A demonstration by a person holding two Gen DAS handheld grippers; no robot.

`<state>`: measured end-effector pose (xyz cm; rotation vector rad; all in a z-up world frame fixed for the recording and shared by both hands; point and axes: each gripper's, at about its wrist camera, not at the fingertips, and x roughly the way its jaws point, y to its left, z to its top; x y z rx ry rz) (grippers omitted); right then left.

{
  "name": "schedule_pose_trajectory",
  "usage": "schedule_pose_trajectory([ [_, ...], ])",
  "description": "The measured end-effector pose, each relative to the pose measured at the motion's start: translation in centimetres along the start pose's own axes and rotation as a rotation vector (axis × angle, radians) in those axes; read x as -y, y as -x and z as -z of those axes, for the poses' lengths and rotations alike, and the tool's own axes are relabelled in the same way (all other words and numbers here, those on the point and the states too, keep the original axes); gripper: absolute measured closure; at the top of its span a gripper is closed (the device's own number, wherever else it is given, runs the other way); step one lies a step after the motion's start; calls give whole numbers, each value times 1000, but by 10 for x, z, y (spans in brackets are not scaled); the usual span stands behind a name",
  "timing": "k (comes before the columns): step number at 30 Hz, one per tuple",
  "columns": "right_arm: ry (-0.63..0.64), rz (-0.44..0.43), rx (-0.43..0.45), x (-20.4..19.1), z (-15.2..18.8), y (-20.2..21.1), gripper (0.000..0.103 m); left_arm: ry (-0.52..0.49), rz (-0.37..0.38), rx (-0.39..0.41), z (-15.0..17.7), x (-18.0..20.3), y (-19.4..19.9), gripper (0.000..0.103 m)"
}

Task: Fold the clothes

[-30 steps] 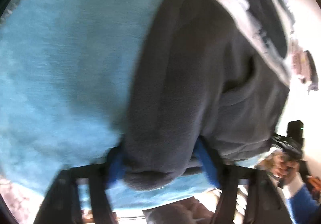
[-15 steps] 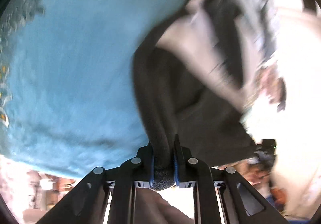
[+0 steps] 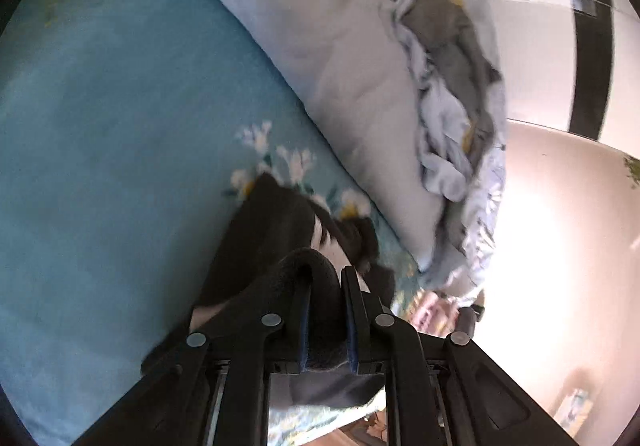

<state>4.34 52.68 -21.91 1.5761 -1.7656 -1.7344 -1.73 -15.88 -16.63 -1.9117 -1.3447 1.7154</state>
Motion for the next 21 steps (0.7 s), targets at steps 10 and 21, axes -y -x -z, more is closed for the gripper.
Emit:
schedule_pose_trajectory([
  [10,21,-55,127,-14,-10,43,54,43,229,3,-16,1,3,40],
  [21,383,442,4,-31,10,-4,54,-219,-159,-31,-9,-18,-27,36],
])
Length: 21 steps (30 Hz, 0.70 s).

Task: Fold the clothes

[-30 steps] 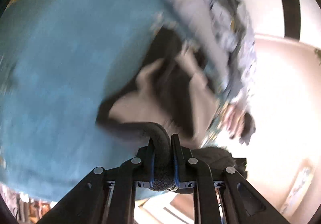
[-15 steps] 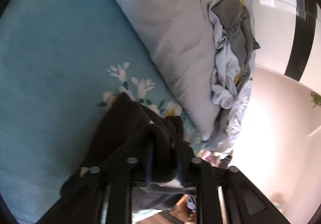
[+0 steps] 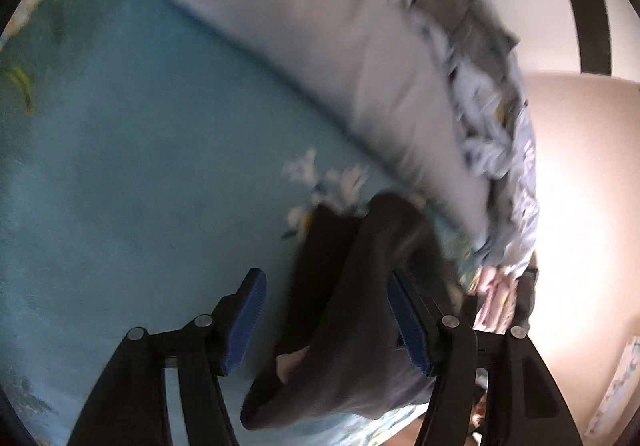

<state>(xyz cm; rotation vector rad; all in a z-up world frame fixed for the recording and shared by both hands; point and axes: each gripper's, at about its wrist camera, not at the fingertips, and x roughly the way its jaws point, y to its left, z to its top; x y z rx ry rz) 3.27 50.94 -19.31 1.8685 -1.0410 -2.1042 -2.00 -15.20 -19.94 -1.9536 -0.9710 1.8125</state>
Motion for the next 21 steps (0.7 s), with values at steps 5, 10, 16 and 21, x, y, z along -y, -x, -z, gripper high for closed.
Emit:
schedule_pose_trajectory([
  [5,38,39,-4,-13,-11,-27,54,-1,16,-12,-1,11,-33,38],
  [10,142,116,-37,-34,-8,-35,80,-71,27,-11,3,36,-44,64],
  [16,193,65,62,-53,-10,6,92,-162,42,43,9,62,-24,92],
  [21,115,76,114,-26,-33,15,93,-198,75,148,1,78,3,93],
])
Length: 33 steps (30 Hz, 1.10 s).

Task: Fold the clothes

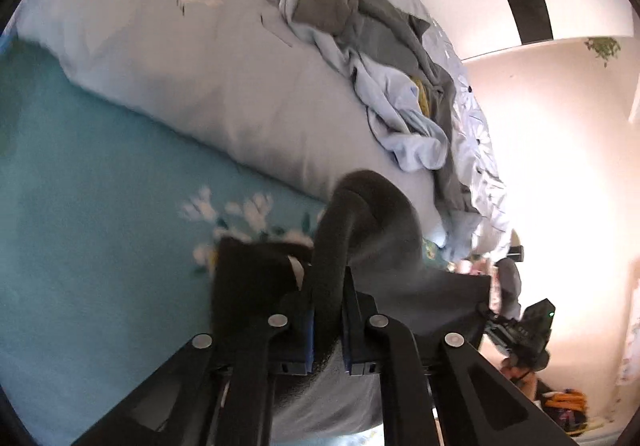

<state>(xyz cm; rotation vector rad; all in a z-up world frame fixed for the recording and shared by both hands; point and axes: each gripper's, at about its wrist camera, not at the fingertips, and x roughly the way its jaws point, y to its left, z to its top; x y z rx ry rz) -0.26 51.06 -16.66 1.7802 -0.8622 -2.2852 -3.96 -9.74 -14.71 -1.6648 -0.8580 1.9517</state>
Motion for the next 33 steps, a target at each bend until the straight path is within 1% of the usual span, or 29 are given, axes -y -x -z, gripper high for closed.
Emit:
schedule_pose_trajectory([
  [1,-23,14,-22,8,-1,-10,93,9,-20,-10,-3,-4,-9,93],
  [4,-32,46,-76,18,2,-32,93,65,-93,-60,-9,-24,-40,93],
  [5,-35,56,-92,22,3,-39,93,81,-108,-71,-10,-29,-45,93],
  [7,-32,36,-62,22,-1,-32,93,86,-91,-55,-11,-31,-45,93],
  [9,-12,17,-29,16,-6,-23,93,51,-46,-6,-15,-18,-38,93],
  [11,14,9,0,9,-7,-16,93,9,-19,21,-19,-4,-33,93],
  [12,21,10,16,8,-8,-14,93,-12,-21,31,-20,2,-33,93],
  [13,20,25,5,10,-6,-18,93,-27,-30,34,-21,5,-33,93],
  [15,10,64,-31,17,-2,-29,93,-28,-59,25,-20,1,-40,93],
  [17,-33,82,-82,29,3,-47,93,6,-108,-21,-18,-16,-56,93],
  [19,-40,82,-83,33,6,-49,93,31,-133,-47,-16,-27,-66,93],
  [21,-35,85,-85,32,5,-49,93,31,-138,-44,-17,-26,-71,93],
  [24,-15,62,-88,25,5,-43,92,23,-144,-71,-21,-20,-74,91],
  [25,-8,54,-89,23,4,-40,89,17,-142,-74,-21,-17,-72,90],
  [27,3,30,-89,20,6,-34,88,5,-110,-74,-20,-10,-66,87],
  [28,8,14,-88,19,8,-30,79,3,-96,-80,-19,-8,-62,78],
  [29,17,-2,-86,18,12,-25,72,3,-88,-84,-16,-7,-58,65],
  [30,15,-24,-84,19,19,-20,55,2,-82,-84,-12,-7,-54,57],
  [31,12,-47,-82,20,25,-15,44,-3,-80,-79,-9,-8,-47,43],
  [32,9,-69,-81,21,31,-11,40,-7,-78,-70,-3,-9,-41,31],
  [33,3,-91,-84,25,37,-8,37,-9,-74,-63,3,-12,-36,25],
])
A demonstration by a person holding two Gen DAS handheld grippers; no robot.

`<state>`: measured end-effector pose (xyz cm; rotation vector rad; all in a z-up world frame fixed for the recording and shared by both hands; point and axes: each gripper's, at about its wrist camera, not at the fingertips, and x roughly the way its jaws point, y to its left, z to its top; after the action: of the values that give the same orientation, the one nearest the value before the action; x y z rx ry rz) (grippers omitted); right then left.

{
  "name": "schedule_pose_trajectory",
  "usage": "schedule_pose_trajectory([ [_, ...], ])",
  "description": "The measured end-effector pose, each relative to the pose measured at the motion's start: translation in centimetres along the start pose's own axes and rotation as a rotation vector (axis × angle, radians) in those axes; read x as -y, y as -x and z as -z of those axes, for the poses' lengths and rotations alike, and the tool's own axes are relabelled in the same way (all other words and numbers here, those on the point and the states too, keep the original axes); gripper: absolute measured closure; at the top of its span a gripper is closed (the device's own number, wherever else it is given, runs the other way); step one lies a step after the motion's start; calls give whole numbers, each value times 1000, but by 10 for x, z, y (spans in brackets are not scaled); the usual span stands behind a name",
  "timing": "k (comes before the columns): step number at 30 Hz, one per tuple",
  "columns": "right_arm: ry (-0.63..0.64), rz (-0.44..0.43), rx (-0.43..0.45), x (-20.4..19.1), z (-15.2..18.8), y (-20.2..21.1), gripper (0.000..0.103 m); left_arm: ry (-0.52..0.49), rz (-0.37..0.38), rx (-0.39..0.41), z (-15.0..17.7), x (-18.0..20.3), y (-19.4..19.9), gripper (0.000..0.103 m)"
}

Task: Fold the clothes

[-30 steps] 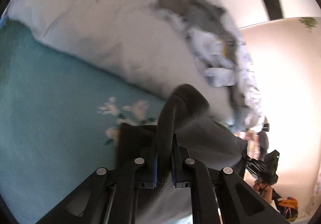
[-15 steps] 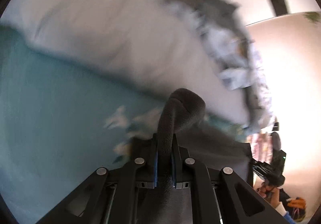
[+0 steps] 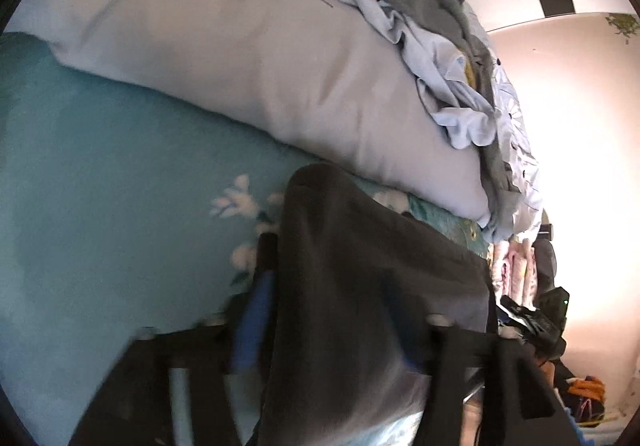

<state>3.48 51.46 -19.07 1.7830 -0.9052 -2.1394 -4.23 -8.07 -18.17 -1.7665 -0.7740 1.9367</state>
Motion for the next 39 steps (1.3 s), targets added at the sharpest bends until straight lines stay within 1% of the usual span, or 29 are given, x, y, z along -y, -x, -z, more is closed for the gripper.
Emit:
schedule_pose_trajectory([
  [1,-11,-25,-6,4,9,1,29,-1,6,0,7,-3,1,15],
  [2,-29,-47,-19,9,18,0,24,-7,4,-15,15,-7,1,8],
  [3,-46,-70,-31,15,28,-1,19,-16,-5,-42,24,-12,2,7],
  [5,-86,-110,-69,24,42,-11,16,-31,-19,-99,31,-16,-10,5],
  [6,-105,-130,-88,29,48,-16,16,-37,-10,-122,36,-16,-15,5],
  [8,-120,-159,-118,34,58,-27,16,-31,36,-151,42,-17,-24,4],
  [9,-113,-159,-121,34,60,-31,16,-23,61,-164,42,-16,-30,4],
  [11,-99,-157,-119,33,60,-39,15,-26,74,-187,40,-13,-45,0],
  [13,-84,-153,-108,33,58,-44,7,-39,73,-208,39,-9,-59,0],
  [15,-70,-162,-112,32,55,-50,6,-63,68,-225,38,-5,-69,0],
  [18,-42,-168,-112,31,54,-56,5,-106,76,-225,41,-1,-73,0],
  [19,-36,-174,-105,31,55,-56,2,-114,83,-220,42,-2,-73,0],
  [21,-27,-182,-98,32,57,-56,1,-121,93,-212,43,-3,-71,0],
  [27,-47,-198,-99,37,57,-58,1,-122,73,-225,42,-2,-72,0],
  [30,-55,-215,-118,39,53,-61,1,-112,121,-231,39,-7,-72,1],
  [31,-49,-227,-125,38,52,-62,1,-107,149,-238,37,-8,-72,2],
  [33,-36,-249,-138,37,49,-64,1,-96,218,-260,31,-7,-76,6],
  [34,-30,-261,-145,37,47,-65,1,-104,228,-276,29,-5,-81,6],
  [38,-7,-326,-172,26,33,-82,1,-161,219,-333,24,5,-93,6],
  [39,12,-321,-184,21,30,-86,1,-165,220,-344,22,6,-94,6],
])
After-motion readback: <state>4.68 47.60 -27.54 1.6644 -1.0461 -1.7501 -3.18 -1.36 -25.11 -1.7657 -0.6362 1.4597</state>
